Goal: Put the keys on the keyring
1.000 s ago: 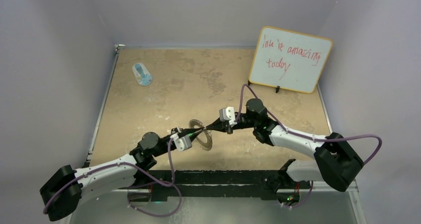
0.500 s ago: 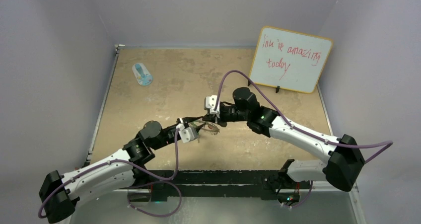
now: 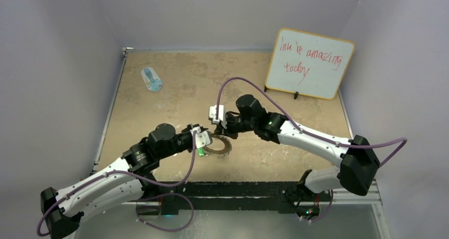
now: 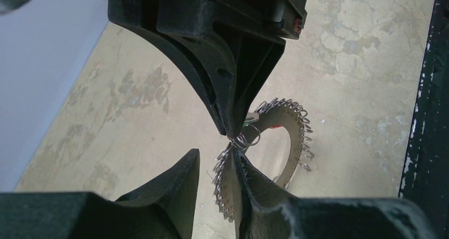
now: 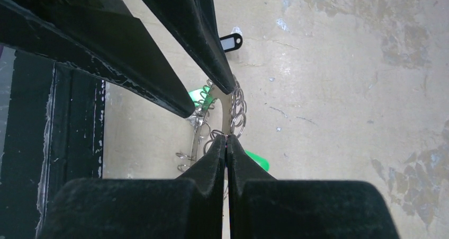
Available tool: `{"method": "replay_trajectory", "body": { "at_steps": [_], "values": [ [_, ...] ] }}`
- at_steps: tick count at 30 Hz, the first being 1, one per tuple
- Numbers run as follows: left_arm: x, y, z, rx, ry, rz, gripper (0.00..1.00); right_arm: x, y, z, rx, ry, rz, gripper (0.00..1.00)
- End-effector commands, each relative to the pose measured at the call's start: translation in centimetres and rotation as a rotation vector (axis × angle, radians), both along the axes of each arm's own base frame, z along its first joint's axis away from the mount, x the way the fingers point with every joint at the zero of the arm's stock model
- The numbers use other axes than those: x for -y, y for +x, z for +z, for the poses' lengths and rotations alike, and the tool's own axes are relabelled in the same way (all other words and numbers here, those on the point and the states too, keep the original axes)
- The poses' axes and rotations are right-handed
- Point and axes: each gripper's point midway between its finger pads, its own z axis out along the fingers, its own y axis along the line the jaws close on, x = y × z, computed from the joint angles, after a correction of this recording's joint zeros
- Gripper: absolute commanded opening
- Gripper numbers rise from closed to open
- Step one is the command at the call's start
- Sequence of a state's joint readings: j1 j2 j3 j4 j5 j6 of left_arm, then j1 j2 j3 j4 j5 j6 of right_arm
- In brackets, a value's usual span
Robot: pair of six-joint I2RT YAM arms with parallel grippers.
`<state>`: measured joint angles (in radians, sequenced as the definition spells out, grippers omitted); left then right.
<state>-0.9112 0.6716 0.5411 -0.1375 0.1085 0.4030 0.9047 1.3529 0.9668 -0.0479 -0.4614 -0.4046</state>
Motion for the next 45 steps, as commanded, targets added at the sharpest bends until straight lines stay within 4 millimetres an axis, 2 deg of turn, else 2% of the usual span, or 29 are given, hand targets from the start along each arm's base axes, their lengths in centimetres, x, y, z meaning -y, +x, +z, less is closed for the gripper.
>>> {"method": "replay_trajectory", "body": {
  "at_steps": [1,7,14,25,35,39,45],
  "values": [
    [-0.3,-0.7,0.2,-0.038,0.026,-0.016,0.26,-1.5,0.3,2.6,0.030,0.062,0.017,0.00],
    [0.3,-0.6,-1.4,-0.070,0.056,-0.028,0.27,-1.9,0.0,2.4,0.014,0.069,0.036,0.00],
    [1.0,-0.3,-1.4,-0.072,-0.004,-0.017,0.27,-2.0,-0.6,3.8,0.025,0.125,0.051,0.00],
    [0.6,0.3,-2.5,-0.121,-0.054,0.066,0.24,-2.0,-0.6,4.3,0.023,0.136,0.045,0.00],
    [1.0,0.9,-2.3,-0.097,-0.099,0.081,0.11,-2.0,-0.8,4.5,0.019,0.142,0.050,0.00],
    [1.0,1.0,-2.2,-0.092,-0.108,0.084,0.00,-1.9,-0.8,4.5,0.018,0.143,0.050,0.00],
    [0.7,1.2,-2.2,-0.083,-0.115,0.101,0.00,-1.9,-0.8,4.6,0.020,0.144,0.048,0.00]
  ]
}}
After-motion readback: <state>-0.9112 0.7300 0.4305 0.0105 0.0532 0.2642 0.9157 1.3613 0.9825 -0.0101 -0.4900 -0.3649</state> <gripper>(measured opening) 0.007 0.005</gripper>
